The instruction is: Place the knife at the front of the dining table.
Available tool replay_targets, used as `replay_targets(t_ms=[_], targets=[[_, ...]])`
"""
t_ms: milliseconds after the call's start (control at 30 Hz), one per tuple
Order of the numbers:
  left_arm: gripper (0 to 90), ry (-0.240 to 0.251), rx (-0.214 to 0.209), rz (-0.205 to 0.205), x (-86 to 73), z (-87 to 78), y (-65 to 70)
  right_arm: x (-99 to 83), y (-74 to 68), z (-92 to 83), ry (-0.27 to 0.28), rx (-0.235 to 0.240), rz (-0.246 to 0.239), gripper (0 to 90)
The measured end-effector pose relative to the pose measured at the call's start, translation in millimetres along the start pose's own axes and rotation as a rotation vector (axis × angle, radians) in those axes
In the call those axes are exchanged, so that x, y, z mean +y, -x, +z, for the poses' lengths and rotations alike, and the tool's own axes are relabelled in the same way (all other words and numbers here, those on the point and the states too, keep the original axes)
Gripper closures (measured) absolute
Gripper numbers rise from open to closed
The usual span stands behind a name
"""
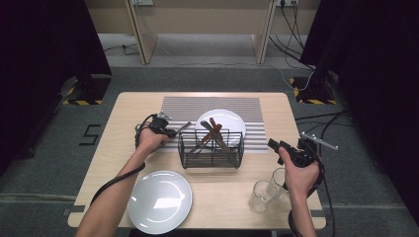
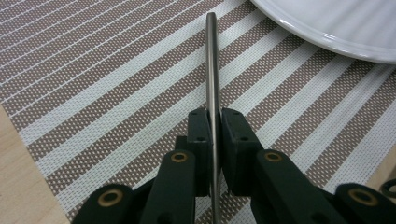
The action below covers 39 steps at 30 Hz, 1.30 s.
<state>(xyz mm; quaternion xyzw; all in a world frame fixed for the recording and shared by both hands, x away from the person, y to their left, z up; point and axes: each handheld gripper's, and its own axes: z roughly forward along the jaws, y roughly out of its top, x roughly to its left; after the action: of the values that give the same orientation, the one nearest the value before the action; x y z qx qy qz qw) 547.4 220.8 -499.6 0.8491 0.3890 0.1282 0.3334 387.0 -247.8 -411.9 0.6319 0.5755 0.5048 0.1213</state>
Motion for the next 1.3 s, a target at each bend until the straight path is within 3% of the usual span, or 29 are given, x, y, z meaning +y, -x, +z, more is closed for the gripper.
replay_targets(t_ms=[67,133,333,567,767,800,867,967,1033,1200,1300], targets=[[78.3,-0.020,0.028,0.019,-1.2,1.7,-1.5,0.1,0.0,0.0,0.000,0.001,0.000,45.2],[78.4,-0.012,0.027,0.009,-2.1,1.8,-2.4,0.1,-0.2,-0.1,0.000,0.000,0.003,45.2],[77.1,-0.014,0.037,0.028,-1.5,2.3,-0.6,-0.2,-0.1,0.4,-0.002,0.001,0.003,45.1],[69.4,-0.005,0.054,0.042,-2.9,1.2,-0.7,0.3,0.0,-0.6,0.002,0.000,0.004,45.1],[49.0,0.019,0.089,0.022,-5.3,-6.1,0.6,0.8,0.6,-1.7,0.004,-0.001,0.006,45.1],[46.9,0.024,0.108,0.007,-6.1,-12.3,1.2,0.9,0.8,-1.7,0.005,-0.001,0.005,45.1],[42.7,0.021,0.124,0.026,-7.7,-18.8,2.5,0.9,0.6,-1.7,0.004,-0.001,0.006,45.1],[37.3,0.018,0.120,0.016,-13.4,-27.1,2.9,0.9,0.3,-1.8,0.005,-0.002,0.000,45.1],[34.8,0.012,0.126,0.033,-18.4,-32.7,3.3,0.9,0.1,-1.8,0.006,-0.002,-0.002,45.1],[39.1,0.040,0.131,0.040,-32.6,-48.8,2.0,1.0,-0.2,-1.9,0.008,-0.003,-0.004,45.2],[39.4,0.024,0.115,0.050,-41.8,-57.2,2.8,1.1,-0.2,-2.2,0.009,-0.004,-0.004,45.2]])
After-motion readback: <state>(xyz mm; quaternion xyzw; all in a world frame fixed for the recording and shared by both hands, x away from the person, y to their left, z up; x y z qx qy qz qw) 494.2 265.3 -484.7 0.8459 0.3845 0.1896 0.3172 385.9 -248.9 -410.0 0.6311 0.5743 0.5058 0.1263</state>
